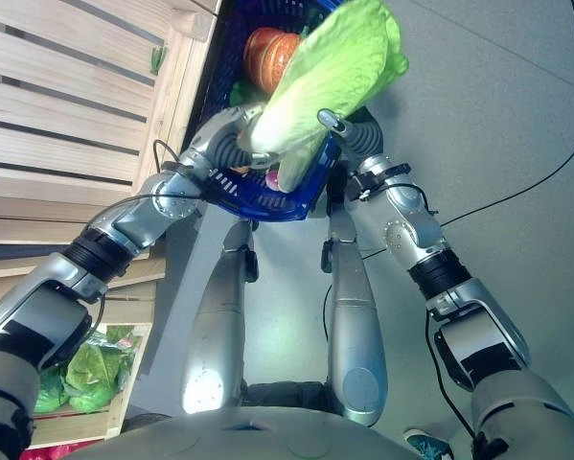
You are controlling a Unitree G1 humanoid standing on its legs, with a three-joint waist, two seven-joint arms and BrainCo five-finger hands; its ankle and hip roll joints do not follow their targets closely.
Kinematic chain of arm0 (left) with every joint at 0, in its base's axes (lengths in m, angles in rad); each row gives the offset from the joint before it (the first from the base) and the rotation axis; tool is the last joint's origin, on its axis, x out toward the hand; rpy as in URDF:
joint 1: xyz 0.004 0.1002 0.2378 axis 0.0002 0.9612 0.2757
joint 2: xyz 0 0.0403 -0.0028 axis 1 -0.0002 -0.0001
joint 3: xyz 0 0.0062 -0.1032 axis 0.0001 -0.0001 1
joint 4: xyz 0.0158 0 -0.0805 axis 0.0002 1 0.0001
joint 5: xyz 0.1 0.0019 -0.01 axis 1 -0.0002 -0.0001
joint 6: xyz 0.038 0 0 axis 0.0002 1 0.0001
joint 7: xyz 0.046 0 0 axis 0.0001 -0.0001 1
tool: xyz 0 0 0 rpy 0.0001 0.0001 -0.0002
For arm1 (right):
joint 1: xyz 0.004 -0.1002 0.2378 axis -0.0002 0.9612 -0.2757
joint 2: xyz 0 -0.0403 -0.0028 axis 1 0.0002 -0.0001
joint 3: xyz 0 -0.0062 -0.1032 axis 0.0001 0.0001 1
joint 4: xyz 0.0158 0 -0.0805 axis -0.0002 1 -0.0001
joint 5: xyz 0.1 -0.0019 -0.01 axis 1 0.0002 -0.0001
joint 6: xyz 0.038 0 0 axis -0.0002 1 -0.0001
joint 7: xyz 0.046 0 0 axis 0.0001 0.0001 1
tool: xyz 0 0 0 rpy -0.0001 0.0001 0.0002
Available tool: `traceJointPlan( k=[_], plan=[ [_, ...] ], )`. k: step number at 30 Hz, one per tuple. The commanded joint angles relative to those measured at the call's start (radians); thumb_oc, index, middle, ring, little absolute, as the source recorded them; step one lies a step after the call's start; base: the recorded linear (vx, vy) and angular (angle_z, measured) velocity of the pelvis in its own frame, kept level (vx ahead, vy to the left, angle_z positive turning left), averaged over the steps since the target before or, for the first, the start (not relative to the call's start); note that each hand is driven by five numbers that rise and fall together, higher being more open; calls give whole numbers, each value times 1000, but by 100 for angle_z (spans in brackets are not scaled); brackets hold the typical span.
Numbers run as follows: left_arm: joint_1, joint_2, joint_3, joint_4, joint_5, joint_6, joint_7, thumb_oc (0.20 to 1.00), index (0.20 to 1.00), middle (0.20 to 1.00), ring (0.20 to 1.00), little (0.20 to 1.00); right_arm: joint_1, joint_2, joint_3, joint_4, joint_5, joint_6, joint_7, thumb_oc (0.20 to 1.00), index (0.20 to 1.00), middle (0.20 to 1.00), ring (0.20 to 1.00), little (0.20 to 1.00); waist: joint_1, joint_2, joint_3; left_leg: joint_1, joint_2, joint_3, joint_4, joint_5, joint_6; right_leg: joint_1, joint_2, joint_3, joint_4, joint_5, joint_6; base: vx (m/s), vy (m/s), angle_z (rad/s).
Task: Pick up fruits and vegetables into the basket
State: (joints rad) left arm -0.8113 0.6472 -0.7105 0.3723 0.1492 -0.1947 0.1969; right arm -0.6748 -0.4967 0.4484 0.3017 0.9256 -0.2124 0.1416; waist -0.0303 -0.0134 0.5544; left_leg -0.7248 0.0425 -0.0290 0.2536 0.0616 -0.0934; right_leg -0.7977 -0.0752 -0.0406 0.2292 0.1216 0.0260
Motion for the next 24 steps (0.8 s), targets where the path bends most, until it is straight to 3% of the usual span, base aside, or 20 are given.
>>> traceJointPlan(
  k=[1, 8, 13, 14, 15, 16, 24],
  plan=[
    [18, 15, -6, -116, -15, -1, -32, 200, 200, 200, 200, 200, -13, -10, 14, -133, 6, -27, 46, 1000, 1000, 1000, 1000, 1000, 0, 5, -34, -6, -55, 33, -42, 9, 22, 50, 31, -54, 49, -67, 84, 0, 0, 0],
    [20, 26, -17, -117, -33, 66, -90, 200, 200, 200, 200, 200, -16, -21, 23, -177, 10, -49, 54, 1000, 1000, 1000, 1000, 1000, 0, 4, -34, -4, -53, 33, -50, 12, 23, 52, 30, -57, 43, -63, 87, 0, 0, 0],
    [18, 30, -23, -129, -33, 75, -128, 200, 200, 200, 200, 200, -17, -22, 19, -204, 17, -54, 53, 1000, 1000, 1000, 1000, 1000, -2, 4, -34, -2, -54, 32, -53, 12, 23, 53, 31, -56, 39, -61, 87, 0, 0, 0],
    [17, 28, -24, -131, -31, 77, -138, 200, 200, 200, 200, 200, -18, -22, 20, -208, 20, -56, 54, 645, 645, 645, 645, 645, -2, 4, -34, -1, -53, 33, -55, 12, 24, 54, 30, -56, 38, -60, 87, 0, 0, 0],
    [15, 29, -28, -134, -31, 80, -140, 200, 200, 200, 200, 200, -18, -21, 21, -211, 19, -58, 52, 498, 498, 498, 498, 498, -2, 4, -34, -1, -53, 33, -55, 12, 24, 54, 30, -56, 37, -60, 87, 0, 0, 0],
    [14, 30, -31, -138, -30, 78, -139, 200, 200, 200, 200, 200, -18, -20, 22, -212, 17, -57, 58, 200, 200, 200, 200, 200, -3, 4, -34, -1, -53, 33, -55, 12, 24, 54, 30, -55, 36, -60, 87, 0, 0, 0],
    [3, 21, -32, -138, -33, 63, -125, 200, 200, 200, 200, 200, -22, -4, 32, -213, 8, -63, 61, 200, 200, 200, 200, 200, -1, 2, -34, 0, -53, 33, -58, 12, 25, 57, 28, -57, 30, -58, 88, 0, 0, 0]
  ],
)
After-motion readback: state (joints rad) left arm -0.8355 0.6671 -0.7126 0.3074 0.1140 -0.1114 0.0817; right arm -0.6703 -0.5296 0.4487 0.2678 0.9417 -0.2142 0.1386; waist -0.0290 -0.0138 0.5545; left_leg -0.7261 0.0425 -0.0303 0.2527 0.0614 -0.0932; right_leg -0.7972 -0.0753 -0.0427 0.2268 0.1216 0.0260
